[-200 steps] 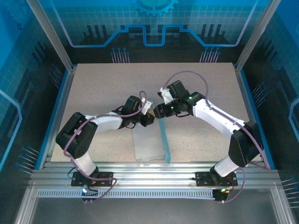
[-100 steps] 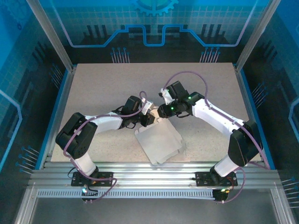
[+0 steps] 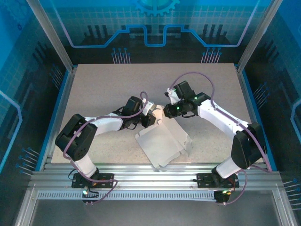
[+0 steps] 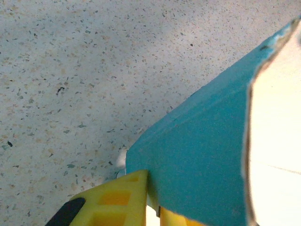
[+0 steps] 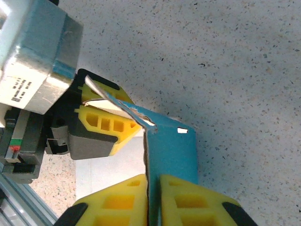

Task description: Fold the paper box

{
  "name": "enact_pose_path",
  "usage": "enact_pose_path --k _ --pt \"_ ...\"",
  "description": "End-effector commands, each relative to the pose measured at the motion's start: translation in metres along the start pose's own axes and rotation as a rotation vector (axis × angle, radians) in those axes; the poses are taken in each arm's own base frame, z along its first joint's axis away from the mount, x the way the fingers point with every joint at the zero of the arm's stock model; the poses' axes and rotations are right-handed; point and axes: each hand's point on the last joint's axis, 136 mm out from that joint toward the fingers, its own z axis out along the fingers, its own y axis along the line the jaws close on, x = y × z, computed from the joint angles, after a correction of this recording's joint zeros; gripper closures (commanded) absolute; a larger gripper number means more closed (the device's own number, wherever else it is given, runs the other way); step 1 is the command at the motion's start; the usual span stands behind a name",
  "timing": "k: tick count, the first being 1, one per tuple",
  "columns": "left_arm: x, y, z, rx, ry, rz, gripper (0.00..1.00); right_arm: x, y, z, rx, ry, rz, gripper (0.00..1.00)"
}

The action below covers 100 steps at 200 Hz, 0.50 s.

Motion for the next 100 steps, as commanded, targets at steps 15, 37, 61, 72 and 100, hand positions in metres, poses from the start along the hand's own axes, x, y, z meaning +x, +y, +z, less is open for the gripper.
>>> enact_pose_path --k 15,37,61,72,100 --pt "-0.015 -0.009 -0.007 0.012 -0.035 0.041 0.86 0.003 0.008 -0.007 -0.077 -0.009 -0.021 0.84" --pt "-0.014 -0.009 -0.006 0.013 -0.033 0.039 0.86 0.003 0.008 -0.007 -0.081 -0.012 -0.031 0.76" --pt "-0.013 -0.011 -0.004 0.015 -0.029 0.044 0.86 -0.006 0.012 -0.011 -0.101 -0.048 -0.02 0.67" --pt "-0.012 -0.012 -0.003 0.014 -0.027 0.045 0.86 -0.013 0.014 -0.014 -0.114 -0.07 -0.01 0.63" --pt "-0.012 -0.013 -0.002 0.013 -0.026 0.05 0.86 -0.031 0.018 -0.023 -0.157 -0.113 0.038 0.56"
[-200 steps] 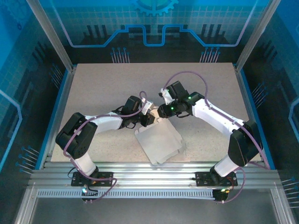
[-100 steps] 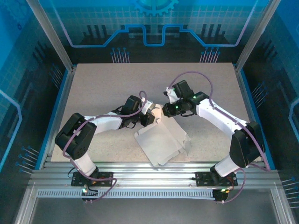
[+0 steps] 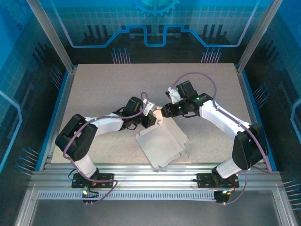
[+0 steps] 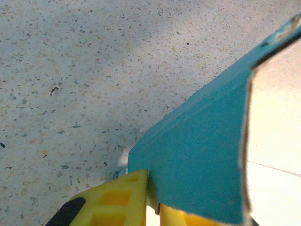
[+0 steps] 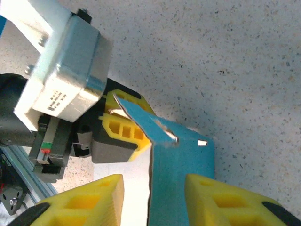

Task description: Fold the paper box

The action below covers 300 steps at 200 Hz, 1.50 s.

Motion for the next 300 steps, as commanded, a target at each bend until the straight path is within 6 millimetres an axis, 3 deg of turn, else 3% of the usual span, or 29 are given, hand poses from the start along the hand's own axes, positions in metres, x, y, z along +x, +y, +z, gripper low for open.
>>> enact_pose_path --k 1,41,86,147,245,300 --pt "-0.014 -0.009 -0.004 0.007 -0.031 0.043 0.86 -0.026 0.011 -0.017 -0.067 -0.082 0.03 0.56" --pt "-0.014 -0.01 -0.006 0.003 -0.034 0.047 0.86 -0.047 0.002 -0.017 -0.037 -0.114 0.115 0.53" --pt "-0.015 -0.011 -0.007 -0.004 -0.038 0.053 0.87 -0.057 -0.005 0.002 -0.026 -0.064 0.157 0.53" --pt "-0.016 -0.012 -0.009 -0.012 -0.042 0.062 0.87 -0.045 -0.014 0.02 -0.02 0.009 0.16 0.55" --pt "-0.014 -0.013 -0.005 -0.027 -0.031 0.07 0.88 -0.029 -0.012 0.016 -0.077 0.024 0.131 0.58" --pt "-0.015 -0.018 -0.004 -0.028 -0.031 0.076 0.89 -0.033 -0.012 0.017 -0.095 -0.099 0.204 0.57"
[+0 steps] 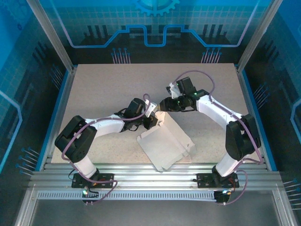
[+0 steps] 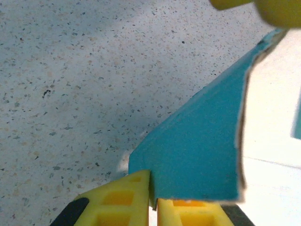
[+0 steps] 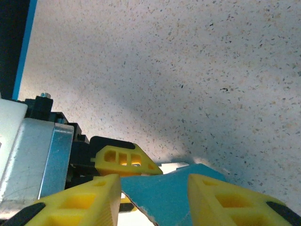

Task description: Fold the paper box

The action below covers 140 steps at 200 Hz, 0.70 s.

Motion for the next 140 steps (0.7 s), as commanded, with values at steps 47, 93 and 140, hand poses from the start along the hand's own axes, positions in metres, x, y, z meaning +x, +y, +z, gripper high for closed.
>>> enact_pose_path --k 47,93,140 --pt "-0.016 -0.014 -0.005 0.008 -0.033 0.041 0.89 -0.012 0.002 -0.006 -0.004 -0.156 0.054 0.53" --pt "-0.018 -0.02 -0.007 0.015 -0.04 0.051 0.89 -0.008 0.002 -0.005 0.036 -0.209 0.033 0.49" --pt "-0.015 -0.023 -0.006 0.004 -0.033 0.069 0.89 -0.022 0.021 -0.023 -0.029 -0.273 0.02 0.46"
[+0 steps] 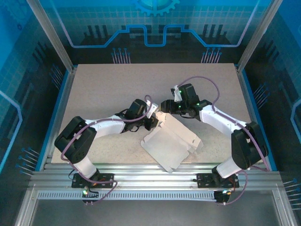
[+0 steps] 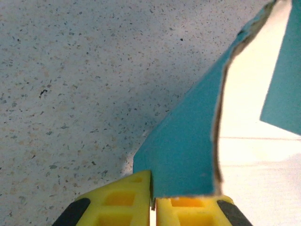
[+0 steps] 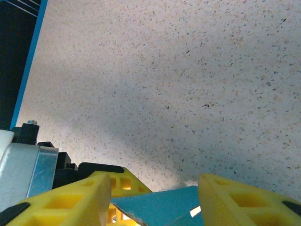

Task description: Fold the paper box

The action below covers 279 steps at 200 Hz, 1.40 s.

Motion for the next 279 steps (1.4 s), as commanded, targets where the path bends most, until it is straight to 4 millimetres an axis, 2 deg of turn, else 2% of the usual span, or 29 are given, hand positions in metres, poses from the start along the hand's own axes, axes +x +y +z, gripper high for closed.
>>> enact_pose_path --k 1,54,94,129,156,187,195,200,234,279 --pt "-0.017 -0.017 -0.006 0.024 -0.037 0.045 0.9 -0.02 0.028 -0.015 -0.081 -0.085 -0.029 0.46" --pt "-0.015 -0.02 -0.004 0.008 -0.029 0.069 0.9 -0.035 0.035 -0.03 -0.154 -0.114 0.008 0.45" --pt "-0.014 -0.021 -0.001 0.005 -0.022 0.075 0.9 -0.041 0.024 -0.036 -0.174 -0.131 0.045 0.44" --pt "-0.014 -0.023 0.0 0.006 -0.019 0.081 0.9 -0.045 0.003 -0.04 -0.162 -0.151 0.093 0.45" --pt "-0.013 -0.023 0.001 0.006 -0.017 0.083 0.89 -0.037 -0.011 -0.038 -0.146 -0.134 0.105 0.47" --pt "-0.014 -0.023 0.002 0.007 -0.014 0.082 0.9 -0.019 -0.018 -0.031 -0.158 -0.101 0.103 0.48" --pt "-0.014 -0.023 0.002 0.006 -0.014 0.081 0.9 -0.02 -0.016 -0.032 -0.169 -0.107 0.098 0.48" --pt "-0.014 -0.023 0.003 0.006 -0.013 0.082 0.9 -0.009 -0.022 -0.028 -0.164 -0.087 0.111 0.48" --pt "-0.011 -0.024 0.006 0.002 0.0 0.08 0.9 0.005 -0.024 -0.024 -0.179 -0.068 0.114 0.49" --pt "-0.011 -0.03 0.011 0.003 0.008 0.073 0.9 0.014 -0.025 -0.02 -0.191 -0.07 0.117 0.49"
